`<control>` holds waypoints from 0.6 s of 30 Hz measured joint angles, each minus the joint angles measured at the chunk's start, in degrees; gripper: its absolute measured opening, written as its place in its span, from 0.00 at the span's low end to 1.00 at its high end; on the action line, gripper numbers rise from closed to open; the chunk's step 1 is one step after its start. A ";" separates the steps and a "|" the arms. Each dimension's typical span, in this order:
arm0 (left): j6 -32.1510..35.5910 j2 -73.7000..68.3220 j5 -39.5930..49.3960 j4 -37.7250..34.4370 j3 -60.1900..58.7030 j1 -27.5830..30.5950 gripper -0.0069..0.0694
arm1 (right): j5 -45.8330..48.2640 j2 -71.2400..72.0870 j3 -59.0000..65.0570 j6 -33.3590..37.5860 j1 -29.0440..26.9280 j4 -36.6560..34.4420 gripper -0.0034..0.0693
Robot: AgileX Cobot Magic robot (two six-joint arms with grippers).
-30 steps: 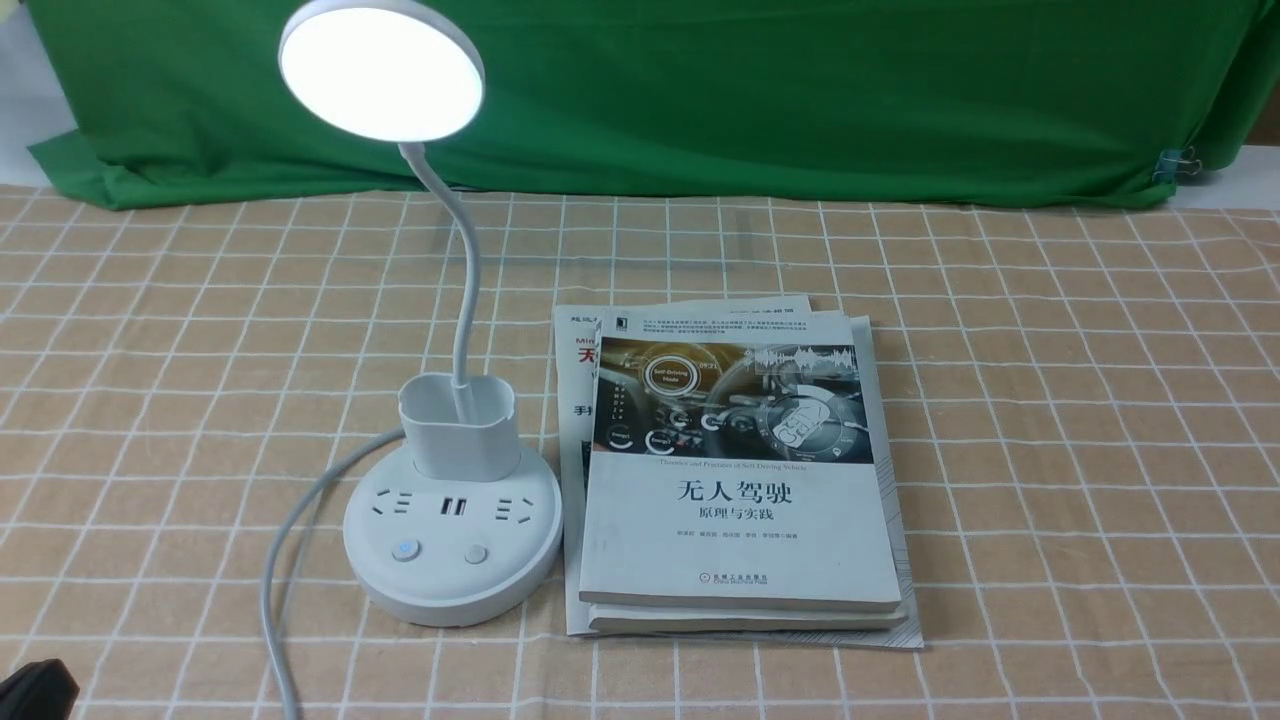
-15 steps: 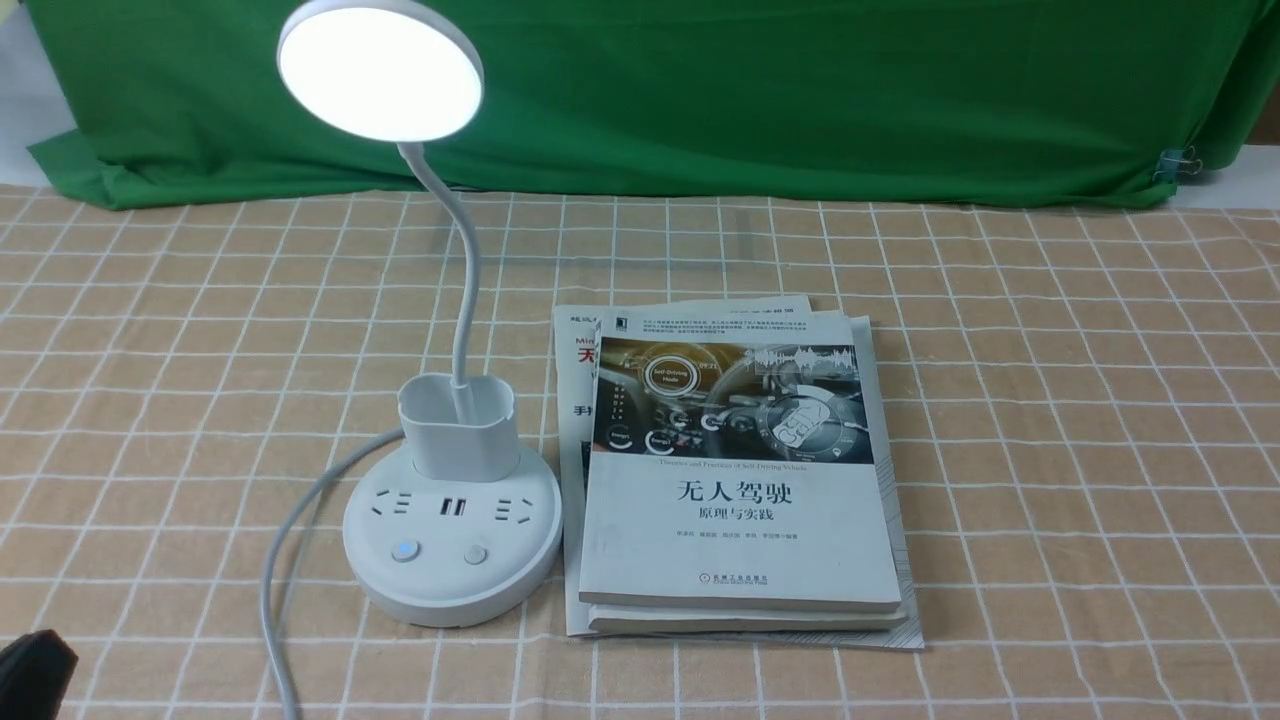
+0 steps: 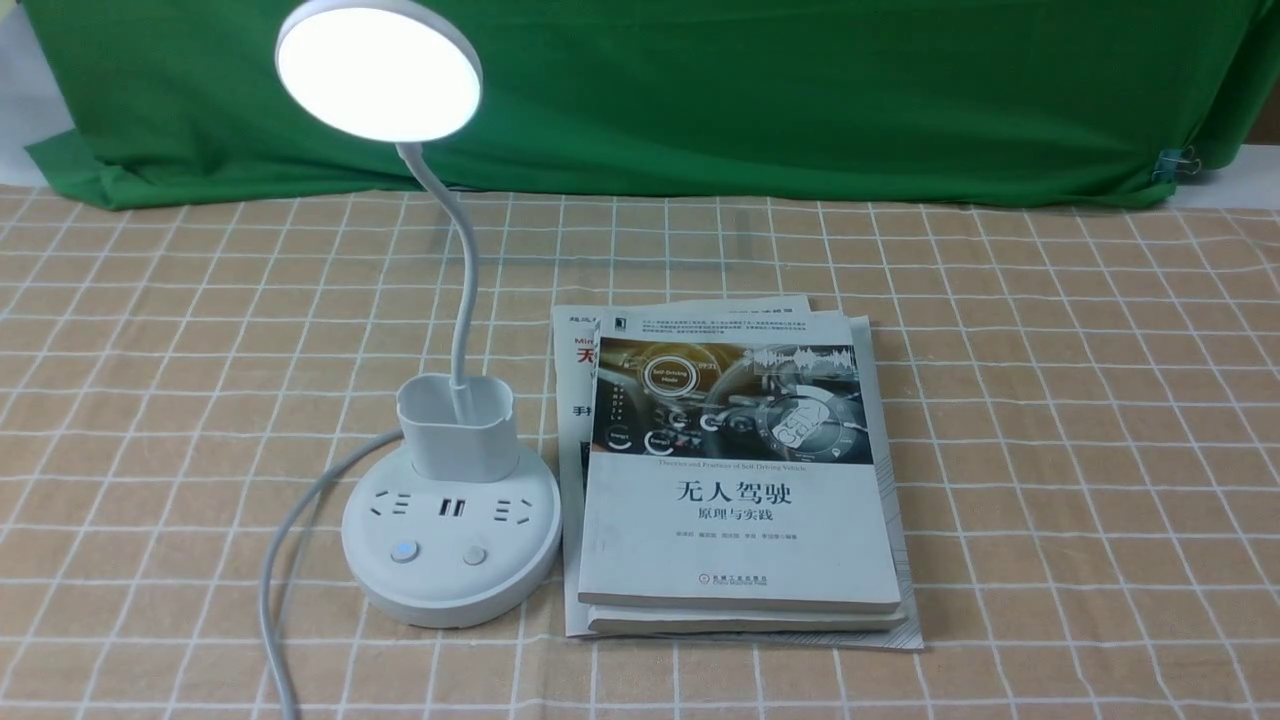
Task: Turn off the desk lamp on the light coffee tablecloth by hand.
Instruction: 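Press the power button on the round power strip under the lamp with the left gripper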
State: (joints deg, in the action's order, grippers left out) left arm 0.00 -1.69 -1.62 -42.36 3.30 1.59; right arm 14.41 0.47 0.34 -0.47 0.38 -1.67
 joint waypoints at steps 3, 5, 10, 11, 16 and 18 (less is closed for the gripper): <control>0.63 -6.26 10.71 3.62 7.49 0.00 0.09 | 0.00 0.00 0.00 0.00 0.00 0.00 0.38; 0.88 -14.17 22.09 8.20 14.32 0.00 0.09 | 0.00 0.00 0.00 0.00 0.00 0.00 0.38; 4.65 -30.90 43.60 14.89 27.37 0.00 0.09 | 0.00 0.00 0.00 0.00 0.00 0.00 0.38; 6.13 -34.98 47.55 16.27 29.98 0.00 0.09 | 0.00 0.00 0.00 0.00 0.00 0.00 0.38; 8.84 -53.41 54.44 23.95 39.16 -2.75 0.09 | 0.00 0.00 0.00 0.00 0.00 0.00 0.38; 8.37 -58.85 54.67 25.75 41.63 -5.68 0.09 | 0.00 0.00 0.00 0.00 0.00 0.00 0.38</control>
State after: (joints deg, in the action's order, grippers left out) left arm 8.37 -60.54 53.04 -16.61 44.93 -4.09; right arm 14.41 0.47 0.34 -0.47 0.38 -1.67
